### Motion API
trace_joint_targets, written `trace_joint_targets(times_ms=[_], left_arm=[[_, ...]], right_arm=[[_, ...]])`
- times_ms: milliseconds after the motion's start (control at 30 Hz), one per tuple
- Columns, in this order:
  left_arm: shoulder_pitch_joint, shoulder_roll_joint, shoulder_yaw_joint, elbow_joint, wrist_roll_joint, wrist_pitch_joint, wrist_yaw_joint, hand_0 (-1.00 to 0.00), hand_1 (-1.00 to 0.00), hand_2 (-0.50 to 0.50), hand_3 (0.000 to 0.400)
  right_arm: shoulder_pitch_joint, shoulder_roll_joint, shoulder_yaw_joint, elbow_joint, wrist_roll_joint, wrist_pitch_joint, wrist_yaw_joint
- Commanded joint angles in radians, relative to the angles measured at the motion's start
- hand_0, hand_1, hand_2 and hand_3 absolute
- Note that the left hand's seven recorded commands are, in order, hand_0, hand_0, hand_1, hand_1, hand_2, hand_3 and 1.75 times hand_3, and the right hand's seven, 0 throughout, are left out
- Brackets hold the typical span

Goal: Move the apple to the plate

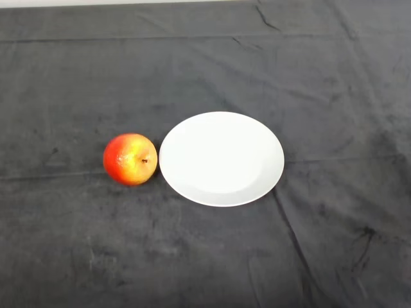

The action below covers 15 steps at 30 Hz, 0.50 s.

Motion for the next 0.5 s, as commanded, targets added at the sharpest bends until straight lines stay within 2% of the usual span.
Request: trace_joint_targets(times_ms=[33, 500], left_arm=[[-0.003, 0.015, 0.032, 0.013, 0.020, 0.010, -0.010, 0.00, 0.00, 0.00, 0.000], [-0.008, 0.010, 0.029, 0.011, 0.031, 0.012, -0.009, 0.00, 0.00, 0.00, 0.000]], right_arm=[[-0.004, -0.026, 0.0000, 0.021, -0.0043, -0.007, -0.0076], [-0.004, -0.026, 0.0000, 0.020, -0.0042, -0.007, -0.0076]])
